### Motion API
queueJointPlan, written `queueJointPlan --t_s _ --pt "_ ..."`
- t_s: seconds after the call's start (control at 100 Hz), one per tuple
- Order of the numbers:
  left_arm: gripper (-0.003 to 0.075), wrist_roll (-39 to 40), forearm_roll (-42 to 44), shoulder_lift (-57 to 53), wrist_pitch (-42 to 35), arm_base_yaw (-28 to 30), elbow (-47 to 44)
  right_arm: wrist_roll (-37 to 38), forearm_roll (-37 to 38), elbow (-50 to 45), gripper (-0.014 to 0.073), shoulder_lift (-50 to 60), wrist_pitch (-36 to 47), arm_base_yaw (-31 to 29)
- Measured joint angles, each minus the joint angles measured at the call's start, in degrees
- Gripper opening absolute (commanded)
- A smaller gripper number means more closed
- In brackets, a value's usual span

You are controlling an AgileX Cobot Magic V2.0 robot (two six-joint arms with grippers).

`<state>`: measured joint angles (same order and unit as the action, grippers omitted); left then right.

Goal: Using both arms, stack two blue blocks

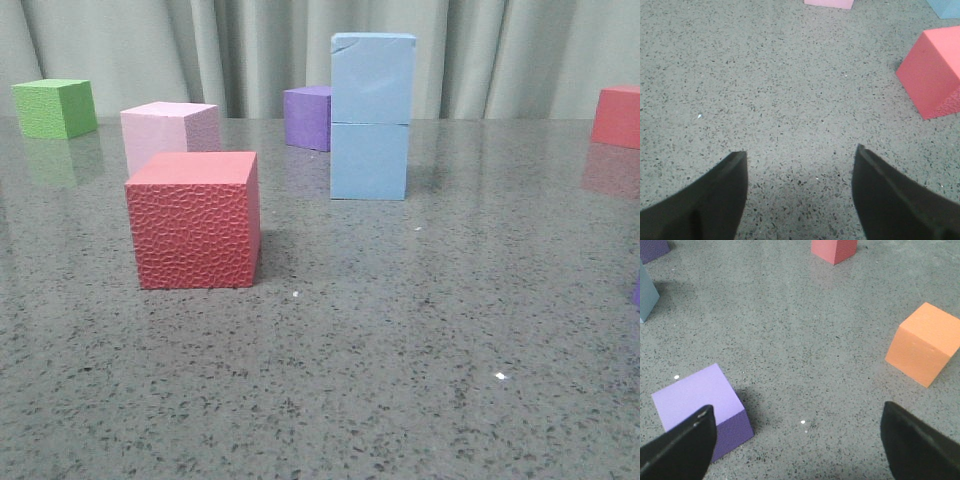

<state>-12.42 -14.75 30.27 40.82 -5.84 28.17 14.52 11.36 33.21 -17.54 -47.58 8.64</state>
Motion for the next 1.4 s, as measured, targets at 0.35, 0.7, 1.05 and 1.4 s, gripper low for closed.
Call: queueJointPlan --t_s 0.35,0.7,1.05,1.4 --pt "0.0120 0.00 0.00 0.00 -0.09 0.00 0.00 0.00 0.00 0.00 0.0335 0.00 0.48 0.00" --pt "-0.0019 0.00 0.00 0.00 -0.09 0.00 0.00 0.00 0.00 0.00 -0.0069 0.00 0.48 0.00" --pt "-0.0019 0.00 0.00 0.00 -0.09 0.00 0.00 0.00 0.00 0.00 -0.0068 0.00 0.48 0.00" --pt "-0.0019 0.00 0.00 0.00 -0.09 0.00 0.00 0.00 0.00 0.00 -0.0068 0.00 0.48 0.00"
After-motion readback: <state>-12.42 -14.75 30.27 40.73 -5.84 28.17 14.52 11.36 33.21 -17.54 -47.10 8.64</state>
